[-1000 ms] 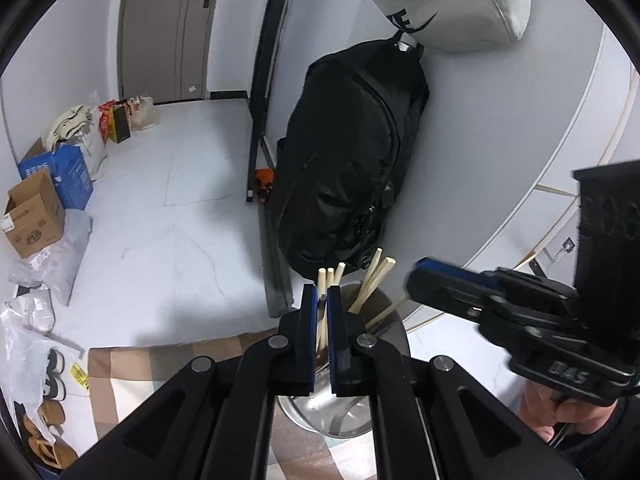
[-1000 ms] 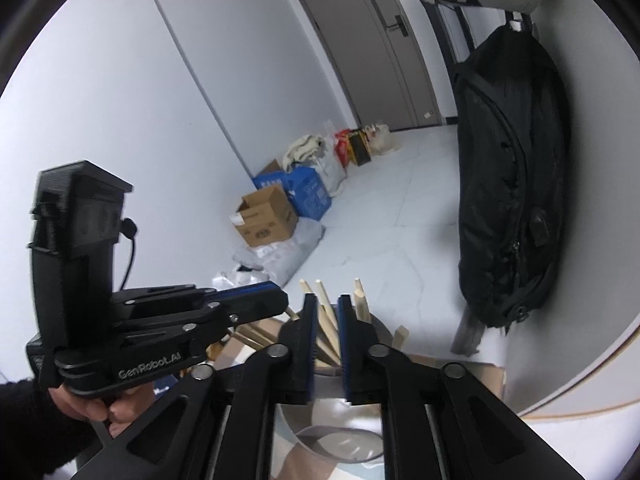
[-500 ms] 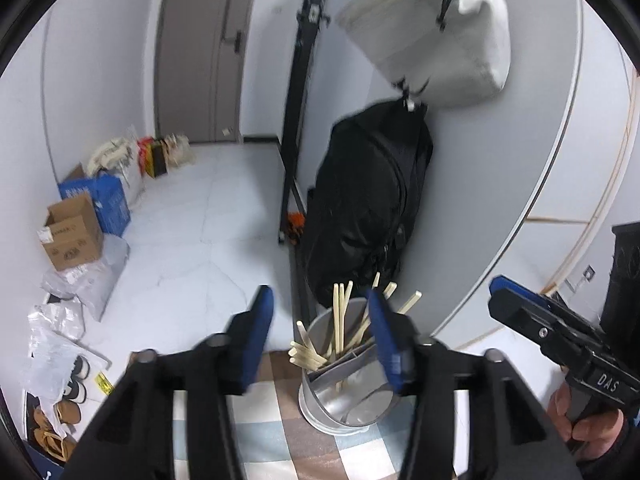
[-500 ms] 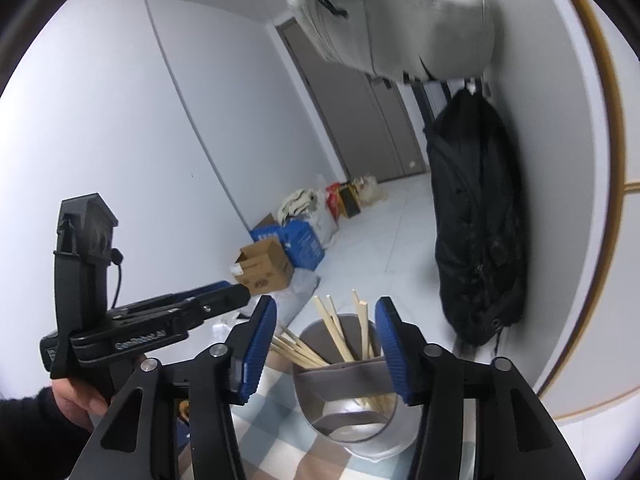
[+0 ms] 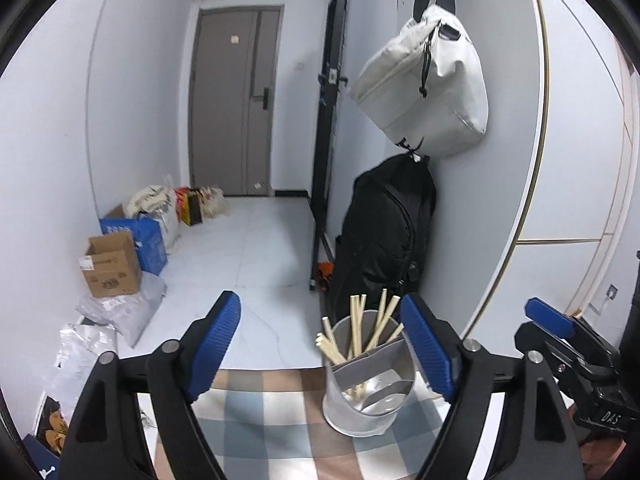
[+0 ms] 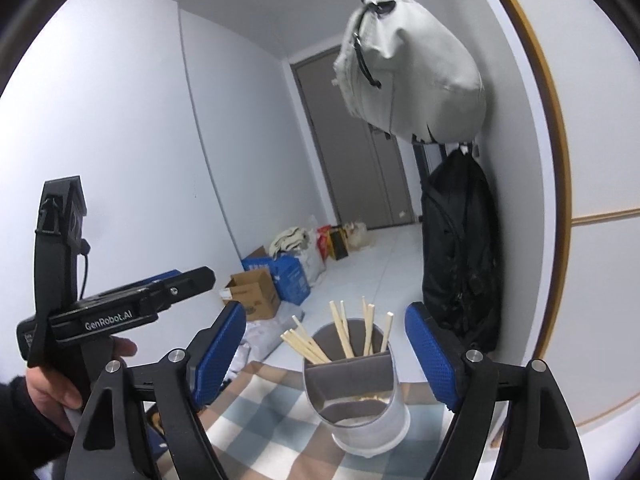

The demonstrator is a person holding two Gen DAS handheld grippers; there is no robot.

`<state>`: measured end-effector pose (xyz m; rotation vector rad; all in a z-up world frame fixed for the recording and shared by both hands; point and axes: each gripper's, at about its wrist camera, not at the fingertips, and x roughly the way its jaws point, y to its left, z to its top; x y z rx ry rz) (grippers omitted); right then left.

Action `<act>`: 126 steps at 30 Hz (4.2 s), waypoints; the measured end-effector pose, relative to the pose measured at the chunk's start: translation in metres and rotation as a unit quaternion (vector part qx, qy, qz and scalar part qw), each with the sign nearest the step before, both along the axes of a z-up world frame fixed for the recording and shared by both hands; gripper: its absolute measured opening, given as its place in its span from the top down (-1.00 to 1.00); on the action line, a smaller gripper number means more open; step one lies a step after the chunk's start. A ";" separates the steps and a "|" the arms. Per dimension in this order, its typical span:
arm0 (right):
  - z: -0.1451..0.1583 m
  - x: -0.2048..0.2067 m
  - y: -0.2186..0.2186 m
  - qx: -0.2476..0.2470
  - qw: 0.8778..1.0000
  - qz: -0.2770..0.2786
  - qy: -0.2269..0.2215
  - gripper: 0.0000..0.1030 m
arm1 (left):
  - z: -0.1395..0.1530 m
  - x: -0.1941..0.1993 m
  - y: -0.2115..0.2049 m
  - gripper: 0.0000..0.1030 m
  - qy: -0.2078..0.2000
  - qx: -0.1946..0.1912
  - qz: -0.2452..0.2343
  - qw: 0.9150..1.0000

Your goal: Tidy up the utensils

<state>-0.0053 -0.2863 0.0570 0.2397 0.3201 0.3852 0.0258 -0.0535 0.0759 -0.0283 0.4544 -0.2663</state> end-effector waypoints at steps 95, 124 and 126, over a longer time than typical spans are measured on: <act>-0.060 -0.067 0.023 -0.041 0.998 -0.016 -0.035 -1.00 | -0.078 -0.069 0.026 -0.86 -0.036 0.025 0.081 0.996; -0.061 -0.069 0.022 -0.041 0.998 -0.017 -0.034 -1.00 | -0.078 -0.068 0.026 -0.86 -0.028 0.019 0.080 0.996; -0.061 -0.069 0.022 -0.040 0.998 -0.017 -0.034 -1.00 | -0.078 -0.067 0.025 -0.86 -0.028 0.020 0.081 0.996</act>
